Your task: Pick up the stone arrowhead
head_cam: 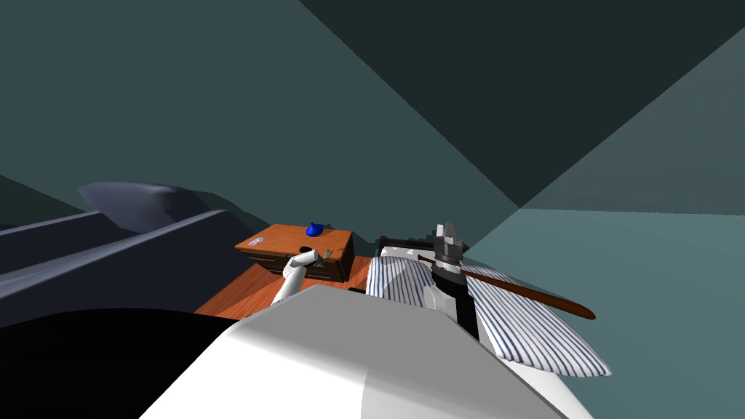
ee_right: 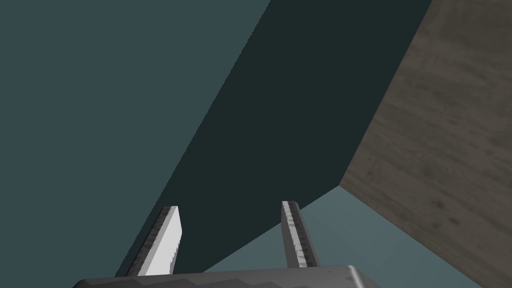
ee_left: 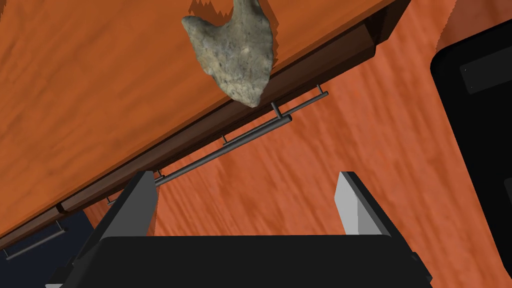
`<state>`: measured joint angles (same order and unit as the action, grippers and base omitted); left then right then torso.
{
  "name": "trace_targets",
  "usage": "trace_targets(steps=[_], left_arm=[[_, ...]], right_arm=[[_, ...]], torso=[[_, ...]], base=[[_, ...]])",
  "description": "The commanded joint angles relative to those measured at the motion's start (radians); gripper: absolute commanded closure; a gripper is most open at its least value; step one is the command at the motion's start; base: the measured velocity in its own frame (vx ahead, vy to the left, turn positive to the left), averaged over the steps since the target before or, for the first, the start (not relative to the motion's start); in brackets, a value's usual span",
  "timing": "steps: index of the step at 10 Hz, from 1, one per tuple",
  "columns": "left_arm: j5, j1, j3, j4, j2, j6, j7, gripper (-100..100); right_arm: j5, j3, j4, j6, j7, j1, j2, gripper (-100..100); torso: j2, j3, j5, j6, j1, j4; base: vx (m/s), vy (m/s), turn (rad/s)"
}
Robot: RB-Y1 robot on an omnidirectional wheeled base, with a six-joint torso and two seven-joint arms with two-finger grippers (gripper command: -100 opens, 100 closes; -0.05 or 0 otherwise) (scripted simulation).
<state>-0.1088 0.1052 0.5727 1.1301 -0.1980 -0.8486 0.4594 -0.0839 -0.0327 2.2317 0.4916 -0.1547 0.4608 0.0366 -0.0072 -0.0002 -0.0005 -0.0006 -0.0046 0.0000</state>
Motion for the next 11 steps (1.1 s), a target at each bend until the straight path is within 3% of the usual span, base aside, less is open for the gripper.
trace_targets(steps=[1,4,7,11], left_arm=[[0.0,0.0,0.0,0.0,0.0,0.0,0.0,-100],[0.0,0.0,0.0,0.0,0.0,0.0,0.0,-100],[0.05,-0.059,-0.007,0.017,-0.014,-0.08,0.062,-100],[0.05,-0.059,-0.007,0.017,-0.014,-0.08,0.062,-100]], right_arm=[[0.0,0.0,0.0,0.0,0.0,0.0,0.0,0],[0.0,0.0,0.0,0.0,0.0,0.0,0.0,0],[0.0,0.0,0.0,0.0,0.0,0.0,0.0,0],[0.0,0.0,0.0,0.0,0.0,0.0,0.0,0]], torso=[[0.0,0.0,0.0,0.0,0.0,0.0],[0.0,0.0,0.0,0.0,0.0,0.0],[0.0,0.0,0.0,0.0,0.0,0.0],[-0.001,0.0,0.0,0.0,0.0,0.0]], base=[[0.0,0.0,0.0],[0.0,0.0,-0.004],[0.004,0.001,-0.026],[0.006,0.001,-0.003]])
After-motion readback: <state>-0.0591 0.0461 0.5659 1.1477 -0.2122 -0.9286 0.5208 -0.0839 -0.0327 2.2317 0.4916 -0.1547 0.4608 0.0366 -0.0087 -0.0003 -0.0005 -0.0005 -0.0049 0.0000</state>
